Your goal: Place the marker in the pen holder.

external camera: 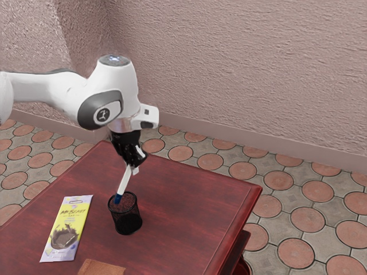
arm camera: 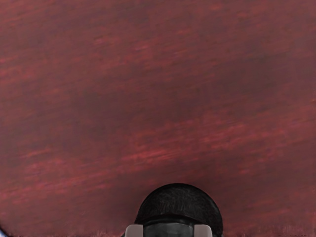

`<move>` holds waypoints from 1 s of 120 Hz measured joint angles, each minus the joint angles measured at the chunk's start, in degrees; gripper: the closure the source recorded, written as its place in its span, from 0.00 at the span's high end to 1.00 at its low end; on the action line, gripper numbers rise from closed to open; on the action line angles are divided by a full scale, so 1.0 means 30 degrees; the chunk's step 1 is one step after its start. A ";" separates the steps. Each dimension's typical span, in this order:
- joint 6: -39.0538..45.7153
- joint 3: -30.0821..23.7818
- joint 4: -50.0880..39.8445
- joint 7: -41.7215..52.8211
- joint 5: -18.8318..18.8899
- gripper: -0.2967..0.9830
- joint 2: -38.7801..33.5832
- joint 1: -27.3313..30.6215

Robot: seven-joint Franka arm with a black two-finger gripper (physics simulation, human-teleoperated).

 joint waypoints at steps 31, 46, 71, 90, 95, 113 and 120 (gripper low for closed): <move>0.0536 -0.0028 -0.0704 -0.0392 -0.0129 0.18 0.0137 -0.0511; 0.0723 -0.0036 -0.0558 -0.0520 -0.0153 0.19 0.0197 -0.0229; 0.1045 -0.0105 0.0109 -0.0670 -0.0123 0.19 0.0763 0.0400; 0.1094 0.0038 0.0166 -0.0496 -0.0342 0.40 0.0907 0.0657; 0.1090 0.0029 0.0168 -0.0431 -0.0389 0.45 0.0906 0.0762; 0.1069 0.0022 0.0149 -0.0230 -0.0472 0.57 0.0950 0.1060; 0.0877 0.0051 0.0459 -0.0150 -0.0486 0.61 0.0970 0.1111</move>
